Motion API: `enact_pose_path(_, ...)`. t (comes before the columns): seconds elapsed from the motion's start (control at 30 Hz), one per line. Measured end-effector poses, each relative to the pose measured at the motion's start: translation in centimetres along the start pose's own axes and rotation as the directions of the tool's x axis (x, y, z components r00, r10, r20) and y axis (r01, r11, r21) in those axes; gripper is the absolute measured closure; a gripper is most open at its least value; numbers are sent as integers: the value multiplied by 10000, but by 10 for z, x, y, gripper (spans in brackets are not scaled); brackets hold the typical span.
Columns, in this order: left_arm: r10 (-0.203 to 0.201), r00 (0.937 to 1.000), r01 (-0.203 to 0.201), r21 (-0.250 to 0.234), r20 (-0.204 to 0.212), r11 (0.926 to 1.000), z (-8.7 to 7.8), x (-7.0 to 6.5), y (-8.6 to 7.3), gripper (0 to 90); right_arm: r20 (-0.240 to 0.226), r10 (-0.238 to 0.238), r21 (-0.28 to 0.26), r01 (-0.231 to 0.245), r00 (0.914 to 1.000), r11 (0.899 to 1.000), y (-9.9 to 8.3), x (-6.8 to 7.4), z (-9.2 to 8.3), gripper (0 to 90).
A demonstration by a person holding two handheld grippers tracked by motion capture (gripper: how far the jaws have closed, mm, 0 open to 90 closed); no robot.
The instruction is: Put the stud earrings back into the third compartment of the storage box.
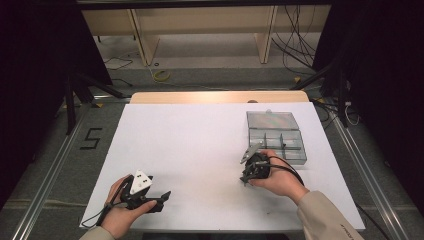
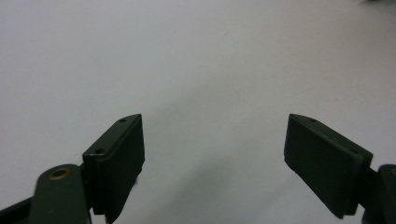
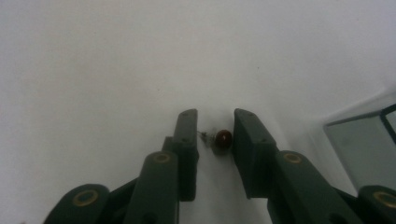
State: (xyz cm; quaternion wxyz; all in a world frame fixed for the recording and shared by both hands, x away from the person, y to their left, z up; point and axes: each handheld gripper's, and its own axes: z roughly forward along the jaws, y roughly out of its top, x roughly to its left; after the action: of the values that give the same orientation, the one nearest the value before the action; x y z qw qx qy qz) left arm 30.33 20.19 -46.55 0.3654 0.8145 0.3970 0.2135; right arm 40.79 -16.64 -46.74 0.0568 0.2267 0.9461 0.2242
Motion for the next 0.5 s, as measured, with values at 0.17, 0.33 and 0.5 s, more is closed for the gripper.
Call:
enact_pose_path(0.17, 18, 10000, -18, -20, -5, 10000, 0, 0, 0, 199, -8, 460, 114, -460, 9989, 9989, 1, 1, 0, 773)
enact_pose_path(0.33, 17, 10000, -17, -25, -1, 10000, 0, 0, 0, 199, -17, 747, 86, -746, 9972, 9972, 1, 1, -1, 785)
enact_pose_path(0.5, 24, 10000, -24, -25, -7, 10000, 0, 0, 0, 199, -118, 904, -45, -904, 9958, 9959, 1, -1, -2, 792)
